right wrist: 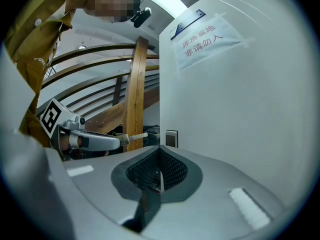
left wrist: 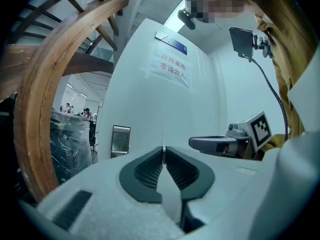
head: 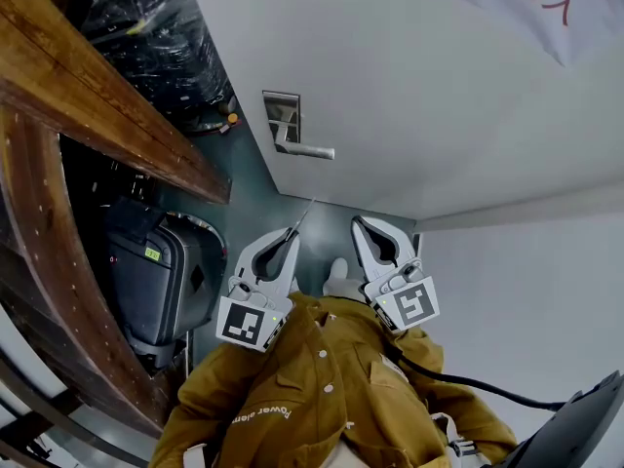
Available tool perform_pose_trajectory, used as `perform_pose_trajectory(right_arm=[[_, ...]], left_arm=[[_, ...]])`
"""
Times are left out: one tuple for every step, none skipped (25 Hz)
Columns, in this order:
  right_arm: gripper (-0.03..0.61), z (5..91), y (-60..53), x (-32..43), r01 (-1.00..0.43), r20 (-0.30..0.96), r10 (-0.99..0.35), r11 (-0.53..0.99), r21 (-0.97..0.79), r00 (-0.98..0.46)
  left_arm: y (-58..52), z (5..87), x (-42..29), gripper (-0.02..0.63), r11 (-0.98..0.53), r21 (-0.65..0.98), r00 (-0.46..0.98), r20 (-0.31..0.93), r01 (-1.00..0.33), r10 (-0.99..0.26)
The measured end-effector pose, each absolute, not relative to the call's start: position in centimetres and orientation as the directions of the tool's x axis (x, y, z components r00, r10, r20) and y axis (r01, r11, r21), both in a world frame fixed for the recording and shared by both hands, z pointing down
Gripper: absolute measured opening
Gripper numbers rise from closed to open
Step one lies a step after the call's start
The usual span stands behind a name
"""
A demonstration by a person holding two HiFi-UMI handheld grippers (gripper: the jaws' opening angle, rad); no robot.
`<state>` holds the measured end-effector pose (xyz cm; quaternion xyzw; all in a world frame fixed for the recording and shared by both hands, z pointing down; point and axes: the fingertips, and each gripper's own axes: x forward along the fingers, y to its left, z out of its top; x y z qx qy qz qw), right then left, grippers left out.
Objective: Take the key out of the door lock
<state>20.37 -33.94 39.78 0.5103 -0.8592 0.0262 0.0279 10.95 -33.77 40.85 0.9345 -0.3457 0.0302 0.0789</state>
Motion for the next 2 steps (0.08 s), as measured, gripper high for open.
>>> perform_pose_trajectory(right_arm=[[0.006, 39.75, -33.94, 20.3, -0.877, 0.077, -0.874, 0.48, -0.016, -0.48], [0.006, 39.73, -33.93, 20.23, -0.876, 0.079, -0.873, 0.482, -0.015, -0.482]], left_arm=[[-33.74, 40.85, 10.97, 0.02, -0.749, 0.127, 0.76, 0.113, -0.65, -0.64], [-33.71, 40.83, 10.99, 0.02, -0.75, 0.128, 0.761, 0.115, -0.649, -0.639]])
